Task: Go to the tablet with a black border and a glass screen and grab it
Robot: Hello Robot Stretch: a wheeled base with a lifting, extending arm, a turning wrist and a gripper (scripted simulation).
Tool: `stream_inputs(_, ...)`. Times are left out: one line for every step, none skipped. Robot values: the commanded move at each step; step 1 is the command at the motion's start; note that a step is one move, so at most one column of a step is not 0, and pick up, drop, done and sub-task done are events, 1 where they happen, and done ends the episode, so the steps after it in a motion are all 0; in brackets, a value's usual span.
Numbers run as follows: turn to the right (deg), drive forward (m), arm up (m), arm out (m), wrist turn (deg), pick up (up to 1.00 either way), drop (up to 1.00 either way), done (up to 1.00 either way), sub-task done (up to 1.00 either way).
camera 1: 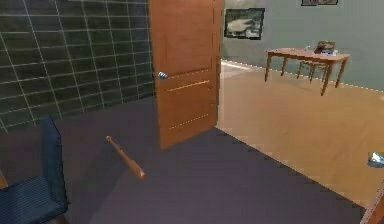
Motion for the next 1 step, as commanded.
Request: stream_inputs(0.0, 1.00, 0.00, 0.00, 0.0, 0.00, 0.00, 0.00, 0.00)
